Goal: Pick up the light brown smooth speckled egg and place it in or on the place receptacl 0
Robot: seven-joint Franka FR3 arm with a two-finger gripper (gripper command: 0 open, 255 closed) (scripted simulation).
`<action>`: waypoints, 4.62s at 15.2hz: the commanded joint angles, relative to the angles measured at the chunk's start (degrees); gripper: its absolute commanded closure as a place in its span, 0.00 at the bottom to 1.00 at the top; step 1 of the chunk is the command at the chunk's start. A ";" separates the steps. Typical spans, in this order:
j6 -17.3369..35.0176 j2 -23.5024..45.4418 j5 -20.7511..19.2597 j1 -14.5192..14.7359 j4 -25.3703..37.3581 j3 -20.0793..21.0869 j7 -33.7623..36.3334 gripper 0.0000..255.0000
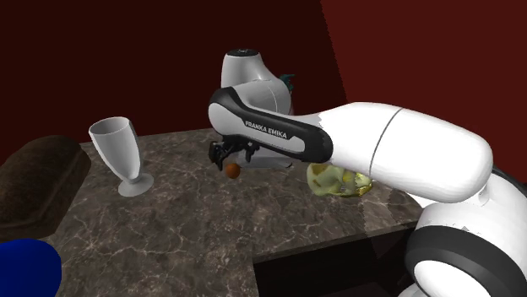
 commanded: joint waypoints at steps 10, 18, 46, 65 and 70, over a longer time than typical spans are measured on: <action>4.33 0.57 -0.03 0.09 -3.71 0.17 0.11 0.00; 4.32 0.57 -0.03 0.09 -3.71 0.17 0.11 1.00; -14.62 6.30 -0.74 -0.51 20.91 -0.40 -0.06 1.00; -12.47 15.10 1.43 -8.92 26.58 -7.60 -15.67 1.00; -7.91 13.37 1.42 -8.87 20.27 -7.58 -15.98 1.00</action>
